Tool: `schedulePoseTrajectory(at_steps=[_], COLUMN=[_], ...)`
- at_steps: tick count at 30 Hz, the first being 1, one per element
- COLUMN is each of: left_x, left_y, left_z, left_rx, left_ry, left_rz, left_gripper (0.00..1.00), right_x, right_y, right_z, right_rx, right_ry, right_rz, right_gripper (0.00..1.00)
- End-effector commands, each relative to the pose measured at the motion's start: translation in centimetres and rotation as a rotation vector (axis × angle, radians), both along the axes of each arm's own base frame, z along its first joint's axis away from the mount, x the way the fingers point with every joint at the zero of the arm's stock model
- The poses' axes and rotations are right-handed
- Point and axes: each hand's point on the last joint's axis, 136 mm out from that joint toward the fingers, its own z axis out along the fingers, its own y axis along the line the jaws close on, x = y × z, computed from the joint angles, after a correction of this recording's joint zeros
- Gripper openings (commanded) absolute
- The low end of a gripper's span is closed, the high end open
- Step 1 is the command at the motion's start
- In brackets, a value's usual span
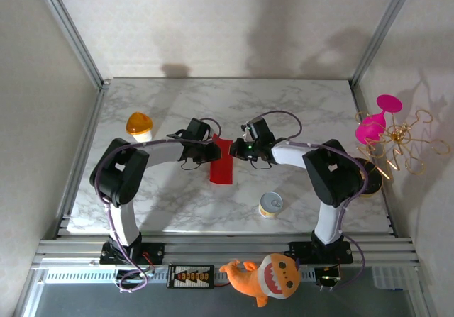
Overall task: Fold a paper plane with a square sheet of paper (pick it up from the middle)
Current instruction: First fold the square sheet of paper in half at the center of the table, then hold the square sheet of paper at the center of the table.
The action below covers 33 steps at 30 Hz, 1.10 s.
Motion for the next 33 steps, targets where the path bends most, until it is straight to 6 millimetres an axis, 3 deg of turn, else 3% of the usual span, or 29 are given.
schedulePoseTrajectory(at_steps=[1,9,18,25,33], left_x=[-0.4,-0.5,-0.3,-0.3,-1.6], left_y=[0.9,1.2,1.3,2.8,3.3], left_z=[-1.2,-1.6,-1.0,1.0,-0.7], left_rx=[0.051,0.070,0.067,0.080,0.067], left_ry=[0.023,0.031,0.027,0.006,0.078], left_rz=[-0.005,-0.003,0.021,0.121,0.177], left_gripper=[0.24,0.24,0.26,0.41,0.46], right_x=[-0.5,-0.8,-1.5,-1.8,-1.8], right_y=[1.3,1.6,-0.3,-1.1,-1.0], right_z=[-0.7,-2.6,-5.5,-6.6,-6.9], right_rx=[0.006,-0.034,-0.147,-0.195,-0.192], right_ry=[0.049,0.092,0.142,0.168,0.181], right_rz=[0.044,0.053,0.017,0.000,-0.003], right_gripper=[0.06,0.05,0.05,0.05,0.07])
